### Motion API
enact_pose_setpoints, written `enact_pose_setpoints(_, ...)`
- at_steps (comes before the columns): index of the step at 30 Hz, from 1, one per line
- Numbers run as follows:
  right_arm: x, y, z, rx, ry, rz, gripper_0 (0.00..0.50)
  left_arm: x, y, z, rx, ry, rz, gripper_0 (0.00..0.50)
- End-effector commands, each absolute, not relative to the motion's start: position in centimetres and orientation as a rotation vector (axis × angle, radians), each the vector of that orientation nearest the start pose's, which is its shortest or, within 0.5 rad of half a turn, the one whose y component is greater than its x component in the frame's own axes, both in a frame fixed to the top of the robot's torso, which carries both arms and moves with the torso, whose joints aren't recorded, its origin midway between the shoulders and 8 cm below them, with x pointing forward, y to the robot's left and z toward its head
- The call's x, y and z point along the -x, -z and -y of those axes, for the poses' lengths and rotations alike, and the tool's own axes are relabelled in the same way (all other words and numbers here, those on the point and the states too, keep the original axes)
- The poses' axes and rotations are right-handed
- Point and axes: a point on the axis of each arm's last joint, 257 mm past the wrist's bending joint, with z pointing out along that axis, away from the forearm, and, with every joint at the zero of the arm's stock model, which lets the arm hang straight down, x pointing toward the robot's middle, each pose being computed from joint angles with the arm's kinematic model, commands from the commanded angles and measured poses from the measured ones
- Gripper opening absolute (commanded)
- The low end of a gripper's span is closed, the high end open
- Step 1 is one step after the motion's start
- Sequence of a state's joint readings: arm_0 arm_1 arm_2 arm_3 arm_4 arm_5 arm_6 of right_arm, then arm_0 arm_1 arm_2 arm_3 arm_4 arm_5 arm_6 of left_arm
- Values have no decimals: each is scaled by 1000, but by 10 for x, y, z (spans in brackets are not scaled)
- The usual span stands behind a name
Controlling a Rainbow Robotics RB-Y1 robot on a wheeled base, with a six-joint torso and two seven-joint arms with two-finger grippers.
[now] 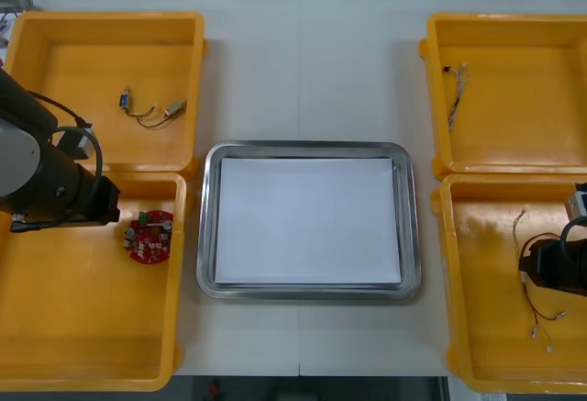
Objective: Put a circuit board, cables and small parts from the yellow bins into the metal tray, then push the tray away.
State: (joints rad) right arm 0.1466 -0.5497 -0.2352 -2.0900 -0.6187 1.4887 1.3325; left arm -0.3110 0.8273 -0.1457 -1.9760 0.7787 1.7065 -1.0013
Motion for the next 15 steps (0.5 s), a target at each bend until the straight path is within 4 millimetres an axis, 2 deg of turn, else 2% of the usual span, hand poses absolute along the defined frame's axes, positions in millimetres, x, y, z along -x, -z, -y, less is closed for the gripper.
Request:
enact_pose_setpoints(1, -350, 319, 369, -217, -93, -2663, 500, -422, 236, -298, 242, 42, -2751, 500)
enact_pose_setpoints(8, -354, 332, 369, -201, -94, -2660, 500, -421, 242, -296, 259, 35, -2753, 500)
enact_pose_setpoints(15, -344, 340, 369, -168, -83, -2684, 500, -422, 253, -292, 262, 14, -2748, 500)
